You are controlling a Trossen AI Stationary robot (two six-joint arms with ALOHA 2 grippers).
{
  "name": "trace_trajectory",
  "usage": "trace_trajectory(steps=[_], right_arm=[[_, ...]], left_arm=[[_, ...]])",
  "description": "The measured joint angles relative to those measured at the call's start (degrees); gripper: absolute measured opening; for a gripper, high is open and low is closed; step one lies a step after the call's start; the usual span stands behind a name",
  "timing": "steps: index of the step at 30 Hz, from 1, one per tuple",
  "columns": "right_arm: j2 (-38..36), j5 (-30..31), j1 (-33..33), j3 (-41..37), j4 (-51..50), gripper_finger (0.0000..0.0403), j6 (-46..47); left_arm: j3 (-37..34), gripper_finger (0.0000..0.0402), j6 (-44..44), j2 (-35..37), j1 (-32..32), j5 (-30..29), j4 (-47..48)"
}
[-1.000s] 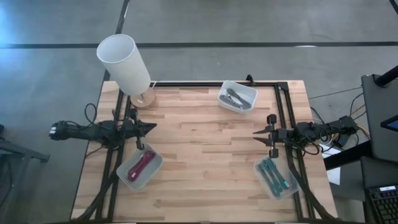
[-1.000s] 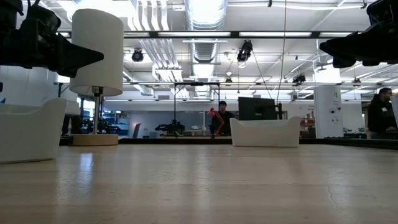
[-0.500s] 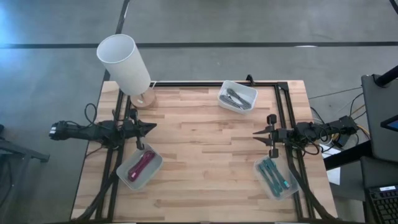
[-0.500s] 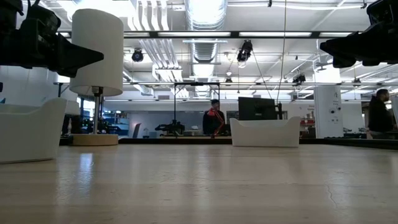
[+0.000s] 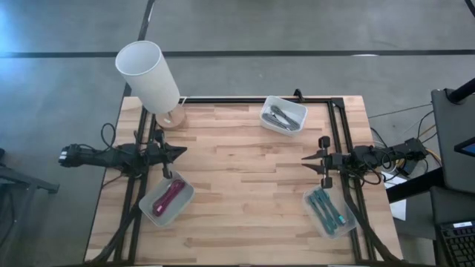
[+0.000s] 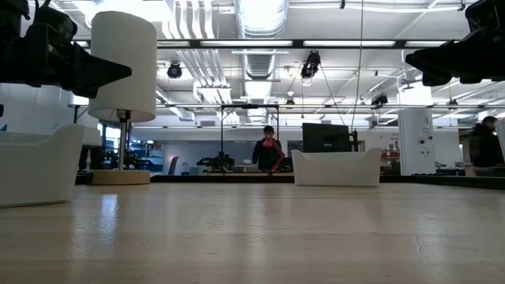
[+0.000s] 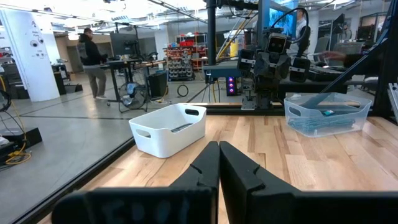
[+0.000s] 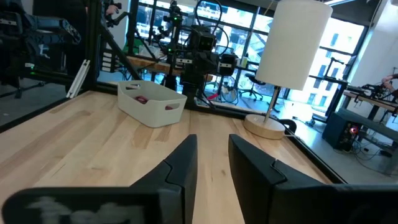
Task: Pick & Place USB Port
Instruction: Return to Home Position
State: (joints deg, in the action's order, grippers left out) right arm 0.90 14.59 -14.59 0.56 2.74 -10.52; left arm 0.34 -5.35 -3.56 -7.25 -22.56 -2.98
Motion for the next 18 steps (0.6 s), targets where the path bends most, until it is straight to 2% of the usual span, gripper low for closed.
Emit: trace_trajectory(steps=[18], right_arm=[[0.0,0.0,0.0,0.0,0.0,0.0071,0.0]], left_arm=[[0.0,0.0012,0.0,0.0,0.0,0.0,0.0]])
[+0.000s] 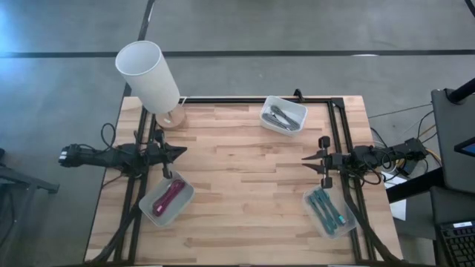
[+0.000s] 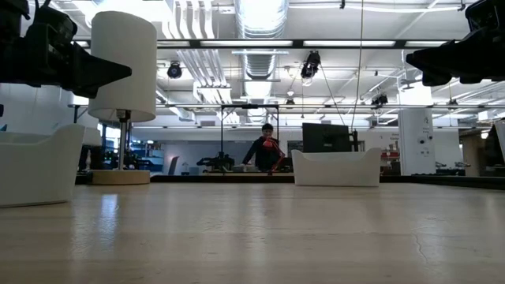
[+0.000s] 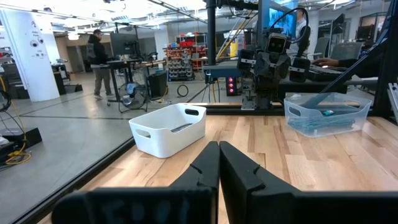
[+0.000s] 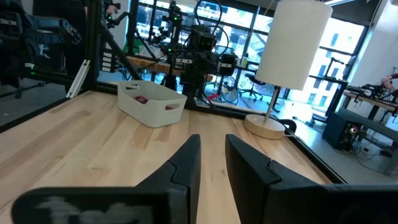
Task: Pick & Place USB Port
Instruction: Return to Home Position
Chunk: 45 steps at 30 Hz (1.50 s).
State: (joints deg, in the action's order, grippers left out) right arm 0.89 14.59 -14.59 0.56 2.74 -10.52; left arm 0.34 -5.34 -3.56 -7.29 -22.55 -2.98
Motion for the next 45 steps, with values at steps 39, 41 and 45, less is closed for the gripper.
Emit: trace_trajectory(steps=[39,41,45], right_arm=[[0.0,0.0,0.0,0.0,0.0,0.0085,0.0],[0.0,0.0,0.0,0.0,0.0,0.0087,0.0],[0.0,0.0,0.0,0.0,0.0,0.0089,0.0]], left_arm=[[0.0,0.0012,0.0,0.0,0.0,0.0,0.0],[0.0,0.0012,0.0,0.0,0.0,0.0,0.0],[0.0,0.0012,0.0,0.0,0.0,0.0,0.0]])
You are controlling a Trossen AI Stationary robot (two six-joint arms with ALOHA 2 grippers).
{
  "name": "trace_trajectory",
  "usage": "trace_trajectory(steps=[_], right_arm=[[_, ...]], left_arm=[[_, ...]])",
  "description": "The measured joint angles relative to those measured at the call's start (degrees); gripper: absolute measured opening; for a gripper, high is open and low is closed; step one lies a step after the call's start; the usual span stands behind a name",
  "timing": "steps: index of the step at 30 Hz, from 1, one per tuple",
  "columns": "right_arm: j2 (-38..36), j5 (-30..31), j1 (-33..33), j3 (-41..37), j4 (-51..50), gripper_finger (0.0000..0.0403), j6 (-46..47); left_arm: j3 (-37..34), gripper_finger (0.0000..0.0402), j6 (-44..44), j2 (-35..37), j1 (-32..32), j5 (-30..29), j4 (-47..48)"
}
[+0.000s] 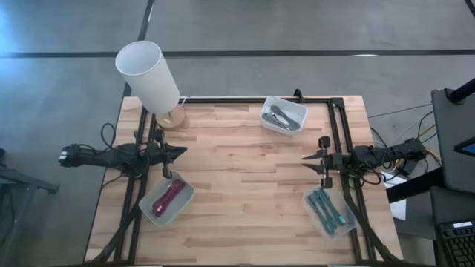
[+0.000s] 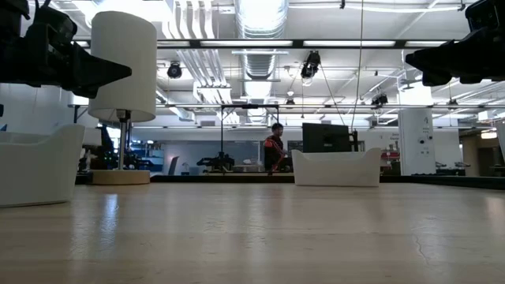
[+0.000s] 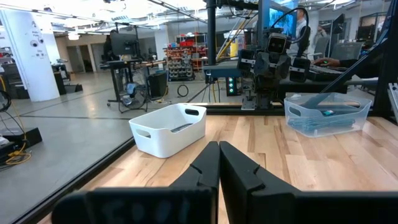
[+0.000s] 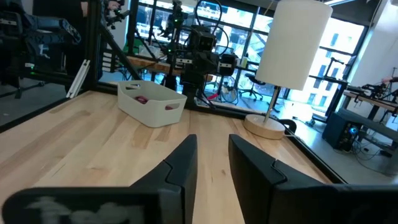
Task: Pick & Place USB Port
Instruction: Return to Home Position
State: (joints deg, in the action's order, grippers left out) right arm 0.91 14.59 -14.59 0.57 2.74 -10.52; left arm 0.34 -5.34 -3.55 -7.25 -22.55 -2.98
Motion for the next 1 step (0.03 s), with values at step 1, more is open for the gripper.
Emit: trace_trajectory(steps=[1], right_arm=[[0.0,0.0,0.0,0.0,0.0,0.0088,0.0]], left_arm=[[0.0,0.0012,0.0,0.0,0.0,0.0,0.0]])
